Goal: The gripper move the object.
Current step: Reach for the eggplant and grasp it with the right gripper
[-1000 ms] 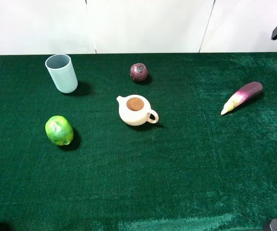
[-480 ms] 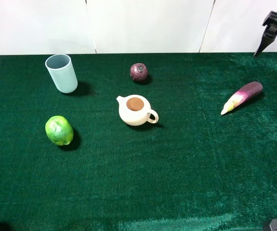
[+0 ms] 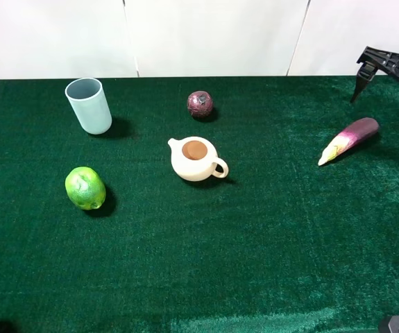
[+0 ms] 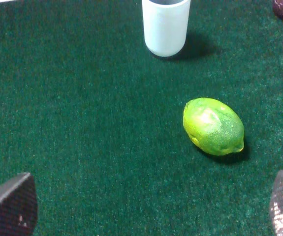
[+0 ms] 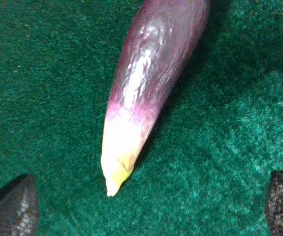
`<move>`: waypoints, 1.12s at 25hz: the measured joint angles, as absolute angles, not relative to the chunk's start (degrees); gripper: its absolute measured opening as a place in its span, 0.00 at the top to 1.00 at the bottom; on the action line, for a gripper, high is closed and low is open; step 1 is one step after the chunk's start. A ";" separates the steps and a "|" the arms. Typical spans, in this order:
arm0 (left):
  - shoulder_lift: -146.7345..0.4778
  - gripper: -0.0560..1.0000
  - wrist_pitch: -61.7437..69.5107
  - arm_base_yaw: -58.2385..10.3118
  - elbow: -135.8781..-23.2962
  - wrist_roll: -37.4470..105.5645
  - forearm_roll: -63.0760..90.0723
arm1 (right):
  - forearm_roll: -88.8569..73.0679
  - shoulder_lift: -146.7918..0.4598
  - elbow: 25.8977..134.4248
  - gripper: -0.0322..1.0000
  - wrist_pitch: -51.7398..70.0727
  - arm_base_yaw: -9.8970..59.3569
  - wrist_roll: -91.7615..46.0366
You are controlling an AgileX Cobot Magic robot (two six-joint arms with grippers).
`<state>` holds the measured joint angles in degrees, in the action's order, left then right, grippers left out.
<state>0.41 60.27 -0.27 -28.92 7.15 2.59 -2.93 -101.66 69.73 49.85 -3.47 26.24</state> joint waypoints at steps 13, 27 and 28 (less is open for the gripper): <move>0.41 0.05 60.27 -0.27 -28.92 7.15 2.59 | -0.73 -114.77 82.20 0.30 54.99 -3.47 30.55; 0.41 0.05 60.27 -0.27 -28.92 7.15 2.59 | -2.68 -122.75 82.46 0.30 53.70 -3.47 31.72; 0.41 0.05 60.27 -0.27 -28.92 7.15 2.59 | -2.98 -123.06 82.46 0.30 53.31 -3.47 31.72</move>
<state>0.41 60.27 -0.27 -28.92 7.15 2.59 -2.98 -123.06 82.46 53.31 -3.47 31.72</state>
